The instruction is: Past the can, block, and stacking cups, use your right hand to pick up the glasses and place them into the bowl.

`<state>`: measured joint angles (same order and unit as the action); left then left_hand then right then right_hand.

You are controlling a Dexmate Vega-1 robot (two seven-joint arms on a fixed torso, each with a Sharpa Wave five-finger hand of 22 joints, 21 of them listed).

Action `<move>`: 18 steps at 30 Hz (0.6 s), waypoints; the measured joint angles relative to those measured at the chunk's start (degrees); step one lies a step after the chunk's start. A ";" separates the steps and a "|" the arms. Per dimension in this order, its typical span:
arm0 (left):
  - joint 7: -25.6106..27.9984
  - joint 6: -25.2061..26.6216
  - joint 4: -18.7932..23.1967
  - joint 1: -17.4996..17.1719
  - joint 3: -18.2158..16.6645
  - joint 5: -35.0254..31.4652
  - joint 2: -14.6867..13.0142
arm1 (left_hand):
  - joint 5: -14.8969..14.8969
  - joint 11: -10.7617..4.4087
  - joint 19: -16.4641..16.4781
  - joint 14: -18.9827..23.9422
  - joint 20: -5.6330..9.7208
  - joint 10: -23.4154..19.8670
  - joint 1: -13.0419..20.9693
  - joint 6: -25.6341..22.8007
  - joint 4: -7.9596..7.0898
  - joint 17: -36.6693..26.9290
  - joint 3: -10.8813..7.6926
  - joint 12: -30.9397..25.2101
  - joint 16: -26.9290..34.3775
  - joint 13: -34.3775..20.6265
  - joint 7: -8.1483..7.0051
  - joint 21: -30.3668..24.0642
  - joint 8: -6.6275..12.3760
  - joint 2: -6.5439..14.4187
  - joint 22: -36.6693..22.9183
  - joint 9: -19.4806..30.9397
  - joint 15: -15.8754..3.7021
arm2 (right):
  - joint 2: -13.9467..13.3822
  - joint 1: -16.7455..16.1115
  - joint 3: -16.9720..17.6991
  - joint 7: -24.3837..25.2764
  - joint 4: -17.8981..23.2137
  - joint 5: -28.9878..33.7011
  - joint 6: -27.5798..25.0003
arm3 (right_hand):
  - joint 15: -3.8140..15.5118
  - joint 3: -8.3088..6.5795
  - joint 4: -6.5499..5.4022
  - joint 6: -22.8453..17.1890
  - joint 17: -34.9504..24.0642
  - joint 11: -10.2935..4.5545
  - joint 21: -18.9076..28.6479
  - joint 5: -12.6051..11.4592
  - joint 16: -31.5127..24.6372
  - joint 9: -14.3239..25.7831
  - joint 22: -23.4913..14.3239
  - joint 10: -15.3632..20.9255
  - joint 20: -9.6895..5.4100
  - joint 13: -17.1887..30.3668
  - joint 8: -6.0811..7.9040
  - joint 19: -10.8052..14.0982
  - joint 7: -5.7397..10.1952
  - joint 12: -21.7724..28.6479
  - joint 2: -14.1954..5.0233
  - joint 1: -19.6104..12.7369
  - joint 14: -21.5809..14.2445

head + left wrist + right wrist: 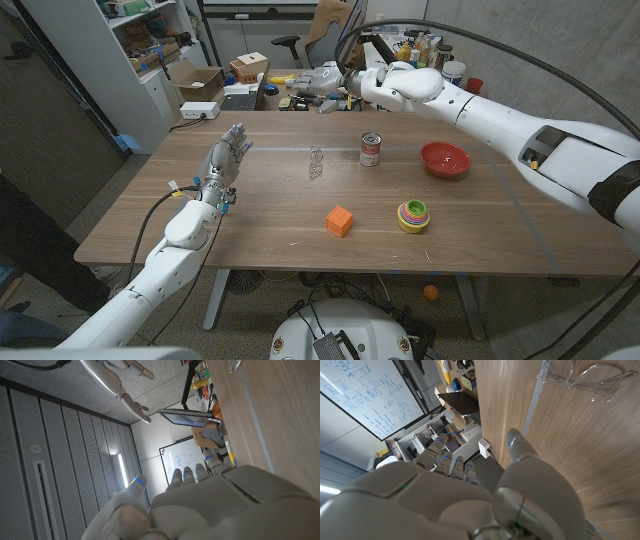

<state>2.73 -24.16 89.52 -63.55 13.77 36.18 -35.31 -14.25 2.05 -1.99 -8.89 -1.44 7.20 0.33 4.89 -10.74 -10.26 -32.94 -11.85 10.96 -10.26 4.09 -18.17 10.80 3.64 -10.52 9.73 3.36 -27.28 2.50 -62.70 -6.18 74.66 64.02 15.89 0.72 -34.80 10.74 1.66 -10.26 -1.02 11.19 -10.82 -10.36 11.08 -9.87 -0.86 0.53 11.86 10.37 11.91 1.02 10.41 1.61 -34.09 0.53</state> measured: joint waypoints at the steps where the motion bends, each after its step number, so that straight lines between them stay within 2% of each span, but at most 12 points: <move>1: 0.00 0.00 0.04 0.01 0.02 0.00 0.00 | 0.00 0.00 0.00 0.00 0.00 0.00 0.00 0.00 0.00 0.00 0.00 0.00 0.00 0.00 0.00 0.00 0.00 0.00 0.00 0.00 0.00 | 0.45 0.75 -1.56 0.08 -1.18 0.42 0.00 | 0.00 0.00 0.00 0.01 0.00 0.00 0.00 0.00 0.00 0.00 0.00 0.00 0.22 0.02 0.00 -0.22 0.01 0.00 0.27 -0.23 0.00; 4: 0.03 0.05 0.24 0.13 0.07 -0.05 -0.04 | 0.00 0.00 0.00 0.00 0.00 0.00 0.00 0.00 0.00 0.00 0.00 0.00 -0.01 0.00 0.00 0.00 0.00 0.00 -0.26 0.00 0.00 | 0.61 1.00 -2.07 0.38 -1.61 1.94 0.00 | 0.00 0.78 -0.78 0.31 -0.29 0.00 0.00 0.00 0.00 0.00 0.00 0.00 0.41 0.01 0.00 -0.41 0.30 0.00 1.75 1.20 0.00; 6: 0.12 0.24 0.37 0.17 0.12 -0.13 -0.06 | 0.00 0.00 0.00 0.00 0.00 0.00 0.00 0.00 0.00 0.00 0.00 0.00 -0.01 0.00 0.00 0.00 0.00 0.00 -0.29 0.00 0.00 | 1.08 1.71 -3.60 0.56 -3.04 2.77 0.01 | 0.00 1.33 -1.33 0.30 -0.29 0.00 0.00 0.00 0.00 0.00 0.00 0.00 0.41 0.01 0.08 -0.41 0.31 0.42 2.61 2.06 0.00; 9: 0.12 0.24 0.52 0.27 0.21 -0.13 -0.09 | 0.00 0.00 0.00 0.00 0.00 0.00 0.00 0.00 0.00 0.00 0.00 0.00 -0.01 0.00 0.00 0.00 0.00 0.00 -0.29 0.00 0.00 | 1.08 1.71 -3.60 0.78 -3.04 3.77 0.03 | 0.00 1.83 -1.83 0.29 -0.28 0.00 0.00 0.00 -0.25 -0.01 0.00 0.00 0.43 0.01 0.26 -0.39 0.32 0.45 3.32 2.77 -0.01; 13: 0.12 0.24 0.72 0.41 0.38 -0.13 -0.11 | 0.00 0.00 0.00 0.00 0.00 0.00 0.00 0.00 0.00 0.00 0.00 0.21 -0.01 0.00 0.00 0.00 -0.22 0.00 -0.29 0.00 0.00 | 1.08 1.71 -3.60 1.18 -3.04 5.09 0.07 | 0.00 2.10 -1.77 0.08 -0.28 0.00 0.00 -0.23 -0.27 -0.01 -0.10 0.01 0.82 0.01 0.26 0.00 0.53 0.90 3.67 3.13 -0.01; 14: 0.39 0.64 0.79 0.47 0.43 -0.55 -0.11 | 0.00 0.00 0.00 0.00 0.00 0.00 0.00 0.00 0.00 0.01 0.00 0.21 -0.01 0.00 0.00 0.00 -0.22 0.00 -0.29 0.00 0.00 | 1.73 2.73 -6.13 1.31 -5.66 5.49 0.08 | 0.00 2.23 -1.90 0.08 -0.28 0.00 0.00 -0.23 -0.26 -0.01 -0.14 0.01 0.84 0.01 0.26 0.02 0.52 0.90 3.69 3.14 -0.01; 18: 0.43 0.78 1.09 0.55 0.58 -0.72 -0.13 | 0.00 0.00 0.00 0.00 0.00 0.00 0.00 0.00 0.00 0.01 0.00 0.21 -0.01 0.00 0.00 0.00 -0.22 0.00 -0.29 0.00 0.00 | 1.82 3.14 -7.14 2.07 -6.64 6.80 0.08 | 0.10 2.23 -1.90 0.08 -0.28 0.00 0.00 -0.53 -0.27 0.27 -0.15 0.01 1.43 0.01 0.26 0.61 0.52 0.90 4.06 3.51 -0.11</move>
<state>3.15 -23.37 90.62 -63.00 14.34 35.46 -35.44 -14.25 2.05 -1.99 -8.89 -1.44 7.20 0.33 4.90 -10.74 -10.26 -32.94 -11.64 10.95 -10.26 4.09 -18.17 10.58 3.64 -10.81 9.73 3.36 -25.46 5.64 -69.84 -4.12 68.02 70.82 15.97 0.82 -32.57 8.85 1.74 -10.55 -1.01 11.19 -11.35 -10.63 11.35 -10.02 -0.85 1.96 11.87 10.64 12.52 1.54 11.31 5.67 -30.58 0.42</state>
